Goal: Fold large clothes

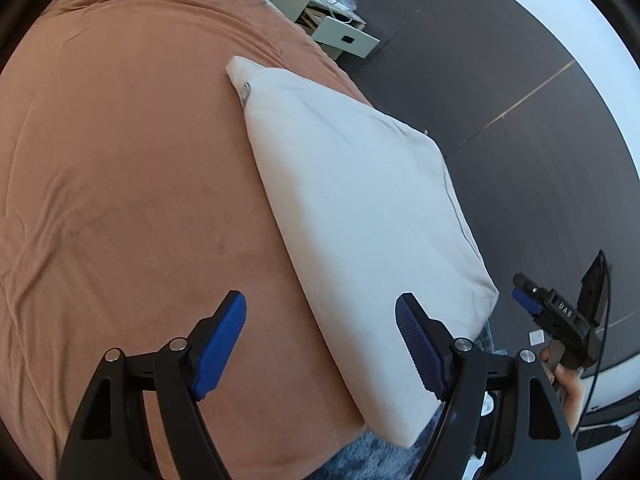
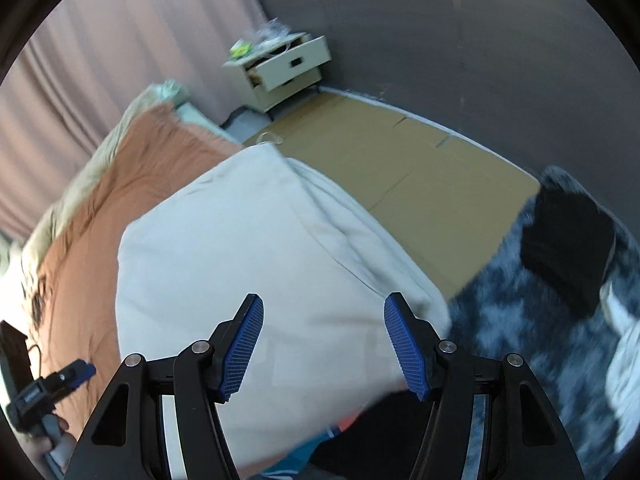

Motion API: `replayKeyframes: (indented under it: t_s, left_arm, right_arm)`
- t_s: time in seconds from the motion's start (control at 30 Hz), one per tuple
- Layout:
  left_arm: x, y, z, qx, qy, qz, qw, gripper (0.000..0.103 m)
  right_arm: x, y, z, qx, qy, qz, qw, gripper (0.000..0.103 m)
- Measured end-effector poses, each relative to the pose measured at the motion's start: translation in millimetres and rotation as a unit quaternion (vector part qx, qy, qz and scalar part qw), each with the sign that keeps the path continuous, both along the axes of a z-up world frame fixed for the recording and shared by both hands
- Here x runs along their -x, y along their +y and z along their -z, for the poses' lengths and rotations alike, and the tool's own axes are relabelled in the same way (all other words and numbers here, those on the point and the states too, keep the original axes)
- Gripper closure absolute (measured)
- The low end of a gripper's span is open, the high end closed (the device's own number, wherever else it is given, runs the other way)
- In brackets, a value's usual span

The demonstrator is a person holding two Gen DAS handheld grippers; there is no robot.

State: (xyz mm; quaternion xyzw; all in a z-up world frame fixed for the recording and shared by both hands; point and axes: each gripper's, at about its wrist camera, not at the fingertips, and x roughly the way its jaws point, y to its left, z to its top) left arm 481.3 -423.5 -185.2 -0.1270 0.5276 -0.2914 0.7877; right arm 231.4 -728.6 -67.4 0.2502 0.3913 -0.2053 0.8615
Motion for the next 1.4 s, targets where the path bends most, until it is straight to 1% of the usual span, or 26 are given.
replayKeyframes:
  t_s: [0.03, 0.13, 0.23, 0.3, 0.4, 0.5, 0.53, 0.57, 0.67, 0.73, 0.77, 0.8, 0.83, 0.87, 0.9, 0.97, 1.0, 1.07, 1.13, 1.17, 1.23, 1.33, 1.4]
  left_arm:
    - [2, -2, 3, 0.002, 0.0, 0.005, 1.0, 0.025]
    - [8, -8, 11, 0.001, 0.007, 0.015, 0.9999, 0.025]
    - [17, -16, 19, 0.001, 0.017, 0.025, 0.9995, 0.025]
    - [23, -22, 25, 0.002, 0.026, 0.034, 0.9991, 0.025]
    - [30, -33, 34, 0.004, 0.036, 0.051, 0.998, 0.031]
    - [41, -47, 43, 0.008, 0.049, 0.082, 0.9954, 0.036]
    - [43, -52, 46, 0.009, 0.052, 0.092, 0.9943, 0.042]
    - [44, -56, 48, 0.011, 0.055, 0.101, 0.9933, 0.046]
    - [52, -68, 42, 0.009, 0.05, 0.114, 0.9922, 0.047]
    - [53, -74, 40, 0.008, 0.051, 0.117, 0.9918, 0.047]
    - [57, -69, 40, 0.008, 0.051, 0.119, 0.9916, 0.047]
    - [59, -69, 36, 0.006, 0.045, 0.123, 0.9914, 0.047]
    - [63, -59, 33, 0.002, 0.036, 0.127, 0.9912, 0.047]
    - [66, -60, 32, -0.003, 0.027, 0.129, 0.9912, 0.047]
    - [67, -58, 29, -0.007, 0.018, 0.13, 0.9914, 0.047]
    - [64, -51, 15, -0.015, 0.001, 0.129, 0.9915, 0.047]
    - [68, -49, 12, -0.019, -0.006, 0.127, 0.9917, 0.047]
    - [66, -44, 0, -0.024, -0.023, 0.12, 0.9922, 0.047]
    - [67, -34, -12, -0.03, -0.035, 0.106, 0.9933, 0.047]
    - [67, -30, -16, -0.031, -0.038, 0.099, 0.9939, 0.047]
    - [68, -18, -27, -0.029, -0.046, 0.087, 0.9947, 0.047]
    - [76, 4, -46, -0.026, -0.076, 0.07, 0.9943, 0.047]
    - [81, 15, -58, -0.03, -0.092, 0.061, 0.9934, 0.046]
  right_arm:
    - [12, -1, 5, -0.007, -0.007, 0.007, 1.0, 0.041]
    - [30, -6, 19, -0.034, -0.023, 0.028, 0.999, 0.041]
    - [35, -10, 42, -0.084, -0.041, 0.043, 0.995, 0.041]
    - [33, -10, 60, -0.104, -0.045, 0.048, 0.992, 0.041]
    - [28, -6, 87, -0.141, -0.043, 0.053, 0.988, 0.041]
    - [29, -5, 103, -0.168, -0.055, 0.06, 0.982, 0.041]
    - [29, -7, 104, -0.176, -0.064, 0.062, 0.98, 0.049]
    - [28, -9, 104, -0.179, -0.068, 0.062, 0.98, 0.063]
    - [22, -17, 99, -0.181, -0.064, 0.066, 0.979, 0.079]
    - [16, -15, 89, -0.152, -0.057, 0.059, 0.985, 0.082]
    - [13, -15, 85, -0.137, -0.053, 0.056, 0.988, 0.082]
    - [11, -15, 81, -0.124, -0.051, 0.057, 0.989, 0.082]
    - [10, -15, 78, -0.119, -0.049, 0.059, 0.99, 0.082]
    - [9, -15, 77, -0.116, -0.048, 0.06, 0.99, 0.082]
    - [9, -14, 76, -0.115, -0.044, 0.062, 0.99, 0.081]
    - [11, -11, 74, -0.111, -0.034, 0.068, 0.991, 0.072]
    - [12, -9, 72, -0.106, -0.029, 0.069, 0.992, 0.068]
    - [16, -4, 64, -0.098, -0.029, 0.058, 0.993, 0.053]
    - [22, 6, 51, -0.091, -0.039, 0.044, 0.994, 0.044]
    - [25, 11, 44, -0.084, -0.043, 0.039, 0.995, 0.042]
    - [30, 23, 29, -0.066, -0.044, 0.032, 0.996, 0.042]
    - [40, 45, 9, -0.048, -0.044, 0.018, 0.998, 0.041]
    - [46, 63, -4, -0.029, -0.046, 0.006, 0.998, 0.035]
